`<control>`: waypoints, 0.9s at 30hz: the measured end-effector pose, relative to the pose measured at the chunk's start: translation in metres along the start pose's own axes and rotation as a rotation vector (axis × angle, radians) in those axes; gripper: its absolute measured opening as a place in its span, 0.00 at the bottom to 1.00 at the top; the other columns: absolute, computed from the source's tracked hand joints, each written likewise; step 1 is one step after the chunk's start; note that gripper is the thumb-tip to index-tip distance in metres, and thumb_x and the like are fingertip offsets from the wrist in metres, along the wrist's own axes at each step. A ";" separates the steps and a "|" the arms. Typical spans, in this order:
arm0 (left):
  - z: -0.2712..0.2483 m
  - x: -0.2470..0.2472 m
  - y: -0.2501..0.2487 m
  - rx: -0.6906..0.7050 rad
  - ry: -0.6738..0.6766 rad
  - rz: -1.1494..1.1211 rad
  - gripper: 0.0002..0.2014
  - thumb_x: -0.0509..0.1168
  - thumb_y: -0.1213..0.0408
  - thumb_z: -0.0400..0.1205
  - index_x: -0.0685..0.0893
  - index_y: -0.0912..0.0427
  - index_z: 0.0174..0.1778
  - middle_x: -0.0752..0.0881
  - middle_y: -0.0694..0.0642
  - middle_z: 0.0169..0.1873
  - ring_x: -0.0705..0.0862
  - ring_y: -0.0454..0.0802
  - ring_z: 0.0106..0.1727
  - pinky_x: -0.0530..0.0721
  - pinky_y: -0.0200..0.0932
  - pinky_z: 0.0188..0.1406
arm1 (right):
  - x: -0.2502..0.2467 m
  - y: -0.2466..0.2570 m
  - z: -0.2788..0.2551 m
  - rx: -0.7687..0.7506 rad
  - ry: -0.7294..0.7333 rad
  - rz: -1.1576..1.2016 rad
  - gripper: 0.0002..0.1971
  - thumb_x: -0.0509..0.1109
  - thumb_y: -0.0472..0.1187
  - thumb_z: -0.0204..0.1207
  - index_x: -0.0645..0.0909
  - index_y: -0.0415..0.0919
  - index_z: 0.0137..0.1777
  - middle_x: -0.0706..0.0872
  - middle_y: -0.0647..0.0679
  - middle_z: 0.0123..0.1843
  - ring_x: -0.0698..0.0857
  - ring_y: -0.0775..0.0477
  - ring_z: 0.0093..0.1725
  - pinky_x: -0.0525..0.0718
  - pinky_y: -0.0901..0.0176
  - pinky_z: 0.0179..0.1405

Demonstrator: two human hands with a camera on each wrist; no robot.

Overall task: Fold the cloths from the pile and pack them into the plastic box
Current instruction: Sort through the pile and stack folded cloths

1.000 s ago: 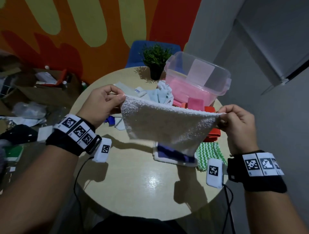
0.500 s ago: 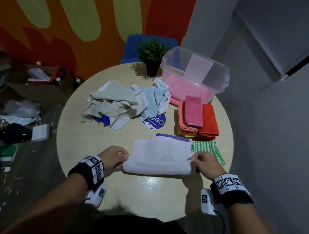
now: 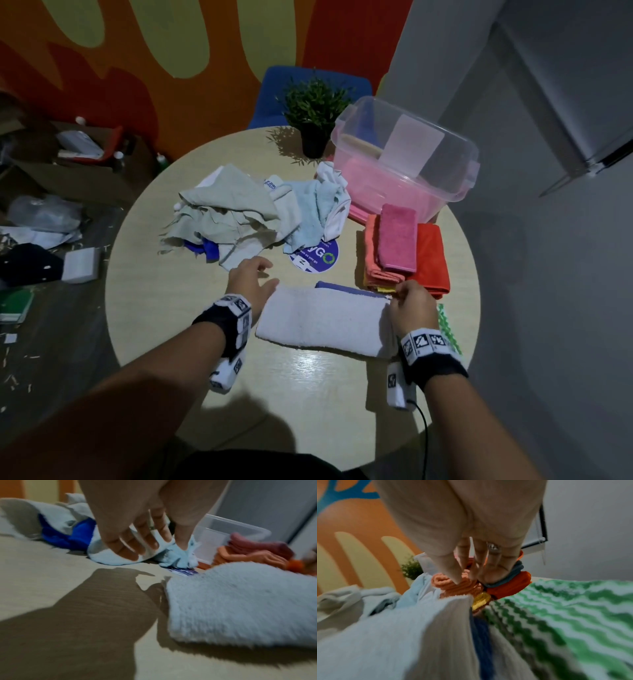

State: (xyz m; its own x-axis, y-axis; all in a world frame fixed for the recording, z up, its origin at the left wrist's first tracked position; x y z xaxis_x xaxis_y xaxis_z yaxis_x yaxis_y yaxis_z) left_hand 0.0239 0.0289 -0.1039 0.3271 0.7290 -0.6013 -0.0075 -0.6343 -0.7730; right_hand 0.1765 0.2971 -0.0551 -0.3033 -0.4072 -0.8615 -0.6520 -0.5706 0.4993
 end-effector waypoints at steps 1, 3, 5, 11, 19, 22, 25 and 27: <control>-0.007 0.004 -0.003 0.072 0.018 0.046 0.11 0.75 0.60 0.77 0.83 0.50 0.52 0.82 0.49 0.51 0.84 0.42 0.50 0.85 0.43 0.51 | 0.002 0.001 -0.007 -0.072 -0.030 0.013 0.06 0.71 0.32 0.74 0.82 0.43 0.47 0.83 0.46 0.48 0.82 0.40 0.51 0.78 0.55 0.50; -0.026 0.018 -0.004 0.242 0.230 0.190 0.19 0.77 0.50 0.73 0.83 0.47 0.58 0.81 0.44 0.57 0.79 0.40 0.57 0.82 0.45 0.61 | 0.009 0.003 -0.023 -0.231 0.070 0.015 0.07 0.76 0.43 0.71 0.80 0.48 0.45 0.77 0.53 0.49 0.78 0.47 0.53 0.76 0.55 0.50; -0.046 0.034 0.002 0.351 0.507 0.374 0.41 0.78 0.44 0.67 0.72 0.47 0.77 0.73 0.44 0.74 0.70 0.45 0.73 0.73 0.50 0.76 | 0.021 0.000 -0.038 -0.337 0.339 -0.140 0.24 0.78 0.61 0.62 0.80 0.54 0.56 0.74 0.58 0.58 0.70 0.52 0.61 0.73 0.54 0.59; -0.053 0.042 0.026 0.447 0.388 0.578 0.39 0.71 0.61 0.76 0.63 0.50 0.84 0.65 0.49 0.81 0.65 0.52 0.81 0.68 0.50 0.78 | 0.036 -0.023 -0.052 -0.404 0.358 -0.348 0.33 0.77 0.44 0.66 0.73 0.51 0.72 0.68 0.51 0.77 0.66 0.44 0.74 0.72 0.46 0.72; -0.034 -0.008 0.002 0.132 0.041 -0.030 0.08 0.65 0.66 0.76 0.87 0.49 0.43 0.89 0.55 0.38 0.88 0.56 0.39 0.87 0.47 0.35 | -0.009 -0.015 -0.034 -0.305 -0.004 0.257 0.11 0.70 0.29 0.72 0.87 0.41 0.51 0.88 0.49 0.48 0.85 0.48 0.50 0.79 0.59 0.50; -0.033 -0.028 -0.029 -0.065 0.040 -0.549 0.05 0.68 0.68 0.83 0.89 0.57 0.49 0.92 0.57 0.41 0.92 0.56 0.41 0.90 0.50 0.37 | -0.030 0.005 -0.027 -0.188 -0.048 0.569 0.13 0.68 0.28 0.78 0.84 0.48 0.51 0.88 0.53 0.44 0.83 0.56 0.41 0.79 0.67 0.41; -0.025 -0.036 -0.039 -0.039 0.093 -0.596 0.08 0.64 0.64 0.88 0.86 0.58 0.58 0.92 0.53 0.50 0.91 0.49 0.49 0.89 0.44 0.48 | -0.030 0.014 -0.023 -0.117 -0.032 0.674 0.07 0.66 0.35 0.83 0.83 0.45 0.56 0.88 0.53 0.49 0.84 0.58 0.47 0.81 0.67 0.45; -0.020 -0.025 -0.030 -0.055 0.105 -0.466 0.10 0.61 0.60 0.89 0.83 0.60 0.60 0.90 0.55 0.54 0.89 0.53 0.54 0.85 0.47 0.55 | -0.018 0.007 -0.022 -0.063 -0.014 0.585 0.08 0.65 0.38 0.85 0.83 0.43 0.58 0.88 0.52 0.50 0.85 0.52 0.50 0.80 0.60 0.46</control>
State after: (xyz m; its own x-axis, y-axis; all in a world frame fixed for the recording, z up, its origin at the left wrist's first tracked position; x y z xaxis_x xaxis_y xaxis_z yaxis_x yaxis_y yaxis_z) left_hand 0.0349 0.0243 -0.0613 0.3773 0.9109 -0.1672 0.2119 -0.2606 -0.9419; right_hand 0.1928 0.2845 -0.0341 -0.6092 -0.6582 -0.4422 -0.3312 -0.2954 0.8961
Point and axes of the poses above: each hand's wrist, its own z-axis towards the middle knuckle, its own x-axis out of the palm, y = z × x, the point moved 1 cm from there along z, towards the middle knuckle
